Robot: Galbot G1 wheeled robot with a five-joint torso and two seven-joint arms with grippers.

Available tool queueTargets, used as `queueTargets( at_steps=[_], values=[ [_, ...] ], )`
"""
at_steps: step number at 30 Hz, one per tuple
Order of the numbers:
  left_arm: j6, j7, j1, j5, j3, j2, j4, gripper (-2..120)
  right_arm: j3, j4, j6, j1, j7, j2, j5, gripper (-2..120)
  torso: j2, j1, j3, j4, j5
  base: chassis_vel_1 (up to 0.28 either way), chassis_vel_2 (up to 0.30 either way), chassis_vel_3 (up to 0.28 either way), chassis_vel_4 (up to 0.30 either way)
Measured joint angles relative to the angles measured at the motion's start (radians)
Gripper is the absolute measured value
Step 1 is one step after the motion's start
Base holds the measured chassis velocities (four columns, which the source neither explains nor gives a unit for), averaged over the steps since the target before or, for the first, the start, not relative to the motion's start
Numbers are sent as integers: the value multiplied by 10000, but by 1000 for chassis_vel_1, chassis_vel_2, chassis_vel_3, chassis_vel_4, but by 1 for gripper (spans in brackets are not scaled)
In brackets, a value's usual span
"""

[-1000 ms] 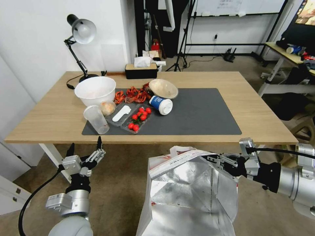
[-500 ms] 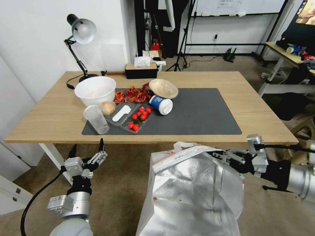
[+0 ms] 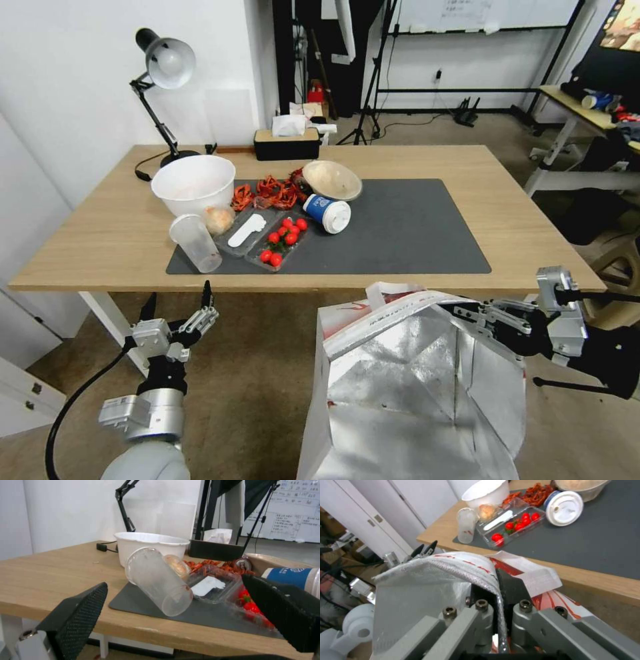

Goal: Pick up the food delivery bag from the floor and place it on the table.

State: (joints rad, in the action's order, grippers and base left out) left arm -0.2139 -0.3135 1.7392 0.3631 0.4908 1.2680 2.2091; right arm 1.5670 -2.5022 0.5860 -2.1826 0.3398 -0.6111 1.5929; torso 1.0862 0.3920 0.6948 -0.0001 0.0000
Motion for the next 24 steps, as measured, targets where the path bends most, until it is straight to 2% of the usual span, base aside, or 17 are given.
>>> queueTargets(
  at_steps=[7, 15, 18, 24],
  values=[
    [52, 0, -33, 3, -65, 10, 45, 100, 1169, 0, 39, -396, -55, 21, 614, 0, -3, -3, -3, -1, 1, 0, 0, 0, 0],
    [70, -87, -114, 65, -47, -79, 40, 100, 2852, 58, 157, -360, -471, 478, 2355, 0, -8, -4, -5, 0, -1, 0, 0, 0, 0],
    [76, -99, -113, 66, -52, -71, 39, 100, 3029, 160, 155, -291, -578, 575, 2568, 0, -9, -5, -5, 0, -1, 0, 0, 0, 0],
    [76, -104, -71, 56, -22, -63, 80, 100, 3164, 737, 56, 834, -1320, 1133, 3412, 0, -10, -6, -6, -1, 2, 0, 0, 0, 0]
  ],
)
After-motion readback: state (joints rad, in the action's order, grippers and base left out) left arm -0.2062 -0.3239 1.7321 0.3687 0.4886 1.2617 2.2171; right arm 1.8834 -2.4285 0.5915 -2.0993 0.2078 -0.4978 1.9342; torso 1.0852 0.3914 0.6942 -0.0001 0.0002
